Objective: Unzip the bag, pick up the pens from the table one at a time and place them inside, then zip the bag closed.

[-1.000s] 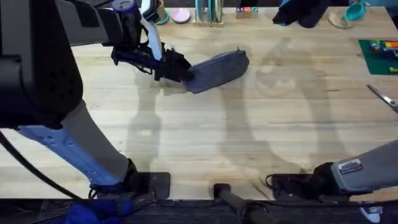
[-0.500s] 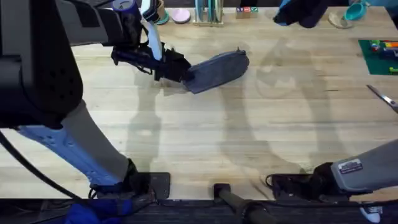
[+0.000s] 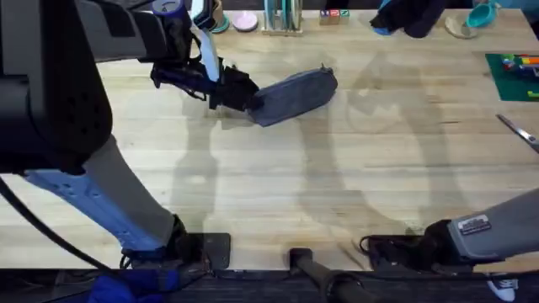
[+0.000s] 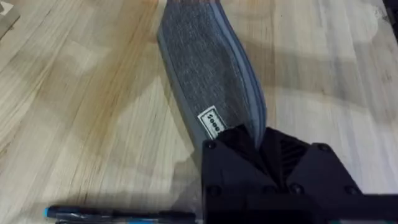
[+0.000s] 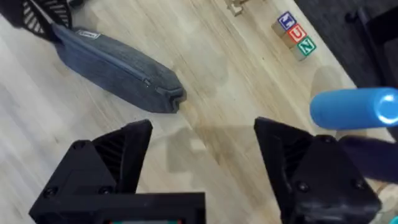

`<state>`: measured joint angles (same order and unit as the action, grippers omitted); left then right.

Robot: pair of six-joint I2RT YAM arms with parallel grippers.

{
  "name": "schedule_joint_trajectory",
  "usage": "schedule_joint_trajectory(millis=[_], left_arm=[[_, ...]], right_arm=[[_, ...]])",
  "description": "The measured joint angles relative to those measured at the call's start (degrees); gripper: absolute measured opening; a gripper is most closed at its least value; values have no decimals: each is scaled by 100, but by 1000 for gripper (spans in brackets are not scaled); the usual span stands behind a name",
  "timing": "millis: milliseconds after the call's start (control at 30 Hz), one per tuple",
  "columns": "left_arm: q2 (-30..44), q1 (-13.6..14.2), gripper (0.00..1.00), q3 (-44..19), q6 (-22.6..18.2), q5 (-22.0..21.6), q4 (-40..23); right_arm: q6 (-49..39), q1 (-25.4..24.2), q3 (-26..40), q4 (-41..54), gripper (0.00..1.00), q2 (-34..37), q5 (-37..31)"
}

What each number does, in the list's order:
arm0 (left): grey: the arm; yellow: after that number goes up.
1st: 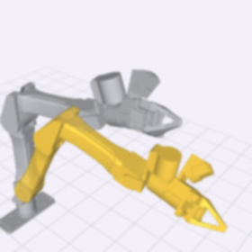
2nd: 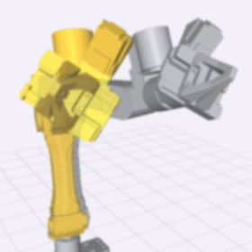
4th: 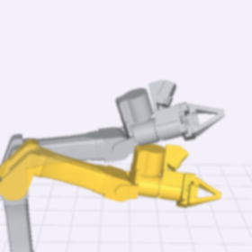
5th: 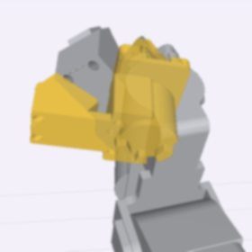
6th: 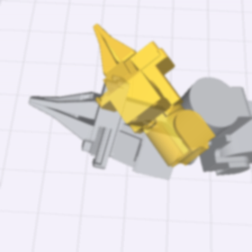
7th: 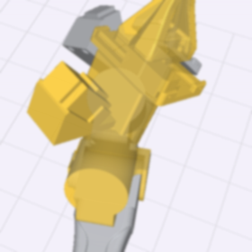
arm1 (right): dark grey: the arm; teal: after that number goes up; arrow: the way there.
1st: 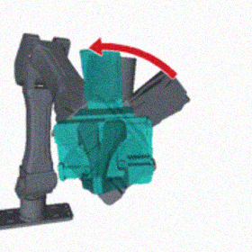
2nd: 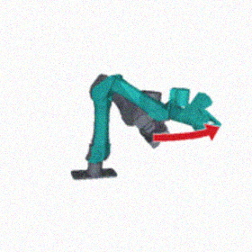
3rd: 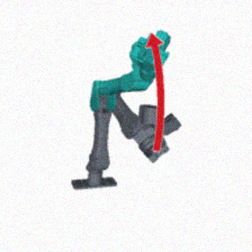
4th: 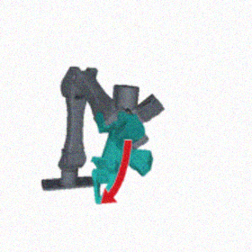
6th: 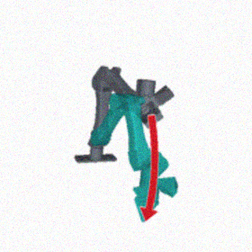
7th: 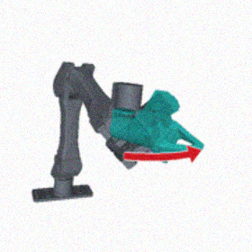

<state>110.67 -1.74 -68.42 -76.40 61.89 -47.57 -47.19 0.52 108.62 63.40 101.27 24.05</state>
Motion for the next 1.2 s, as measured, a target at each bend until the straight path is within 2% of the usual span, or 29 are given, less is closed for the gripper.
schedule_joint_trajectory(millis=[633, 900, 1067, 1200], left_arm=[[0, 0, 42, 0, 0, 0, 4], [0, 0, 42, 0, 0, -1, 4], [0, 0, 42, 0, 0, 0, 4], [0, 0, 42, 0, 0, 0, 4]], right_arm=[[-2017, 334, 24, 260, 995, 159, 365], [-2835, 332, 24, 661, 991, 652, 848], [-3202, 292, 24, 897, 924, 859, 1264], [-3357, 172, 26, 1008, 918, 994, 1480]])
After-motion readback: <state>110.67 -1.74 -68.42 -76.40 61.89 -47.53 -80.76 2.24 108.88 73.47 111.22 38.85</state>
